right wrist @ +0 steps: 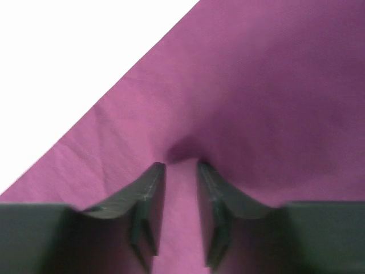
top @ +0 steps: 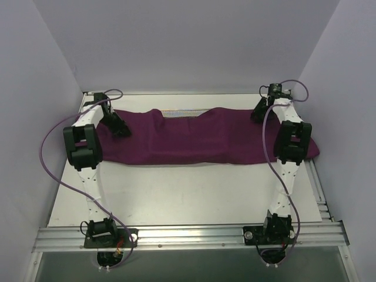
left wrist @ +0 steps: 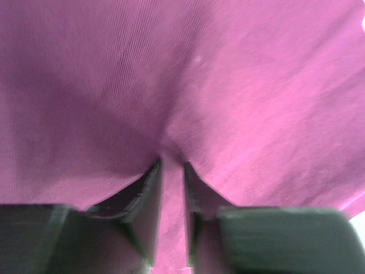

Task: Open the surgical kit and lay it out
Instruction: Open the surgical kit at the center of the board.

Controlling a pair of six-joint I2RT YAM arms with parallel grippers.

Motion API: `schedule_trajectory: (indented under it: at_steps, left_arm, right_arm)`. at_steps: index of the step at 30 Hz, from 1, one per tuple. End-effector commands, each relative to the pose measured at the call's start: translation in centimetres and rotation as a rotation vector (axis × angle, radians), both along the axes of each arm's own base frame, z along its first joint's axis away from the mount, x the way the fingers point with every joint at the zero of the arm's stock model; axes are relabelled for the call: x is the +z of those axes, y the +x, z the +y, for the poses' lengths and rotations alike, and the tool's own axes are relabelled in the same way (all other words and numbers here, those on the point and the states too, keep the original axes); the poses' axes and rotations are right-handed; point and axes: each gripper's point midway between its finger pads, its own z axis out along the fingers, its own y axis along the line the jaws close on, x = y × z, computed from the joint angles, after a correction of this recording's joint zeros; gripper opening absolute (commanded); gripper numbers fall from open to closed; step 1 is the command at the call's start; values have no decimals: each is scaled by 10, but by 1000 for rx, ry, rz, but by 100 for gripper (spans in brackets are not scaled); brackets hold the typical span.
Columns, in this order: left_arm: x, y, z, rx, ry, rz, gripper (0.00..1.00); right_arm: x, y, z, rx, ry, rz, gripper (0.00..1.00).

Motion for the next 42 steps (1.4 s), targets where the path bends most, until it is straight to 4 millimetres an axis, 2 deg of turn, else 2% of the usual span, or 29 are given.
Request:
schedule_trajectory:
  at_steps: [1, 3, 4, 10, 14, 17, 19, 20, 22, 23, 30, 37, 38, 42]
  left_arm:
    - [45, 24, 13, 18, 72, -175, 34]
    - [65, 28, 8, -1, 62, -235, 36]
    - [70, 29, 6, -10, 57, -253, 38]
    - [90, 20, -12, -72, 34, -310, 41]
    - [94, 15, -21, -115, 25, -330, 41]
    - [95, 12, -29, -128, -3, -347, 41]
    - [91, 11, -35, -127, -26, -357, 41]
    - [93, 10, -39, -126, -56, -361, 41]
    - [91, 8, -45, -130, -76, -355, 41]
    - [92, 8, -47, -133, -83, -355, 41]
    - [93, 8, -50, -134, -92, -360, 41]
    - [85, 5, -50, -112, -104, -334, 41]
    - [85, 5, -50, -111, -103, -333, 41]
    - [87, 6, -49, -105, -104, -335, 42]
  right_arm:
    - [65, 10, -34, -63, -120, -134, 37]
    - [77, 19, -52, -105, -178, -172, 47]
    - [88, 27, -62, -130, -195, -202, 48]
    - [82, 39, -110, -217, -328, -196, 54]
    - [77, 53, -128, -203, -405, -215, 54]
    - [81, 72, -136, -192, -443, -291, 54]
    - [79, 78, -138, -196, -446, -311, 54]
    - [69, 80, -140, -199, -452, -300, 56]
    - [71, 86, -143, -200, -460, -310, 59]
    - [58, 87, -144, -199, -460, -293, 59]
    - [34, 94, -150, -198, -466, -287, 60]
    - [-10, 78, -147, -165, -444, -166, 55]
    - [-22, 75, -146, -162, -438, -140, 54]
    - [-37, 62, -139, -131, -438, -63, 49]
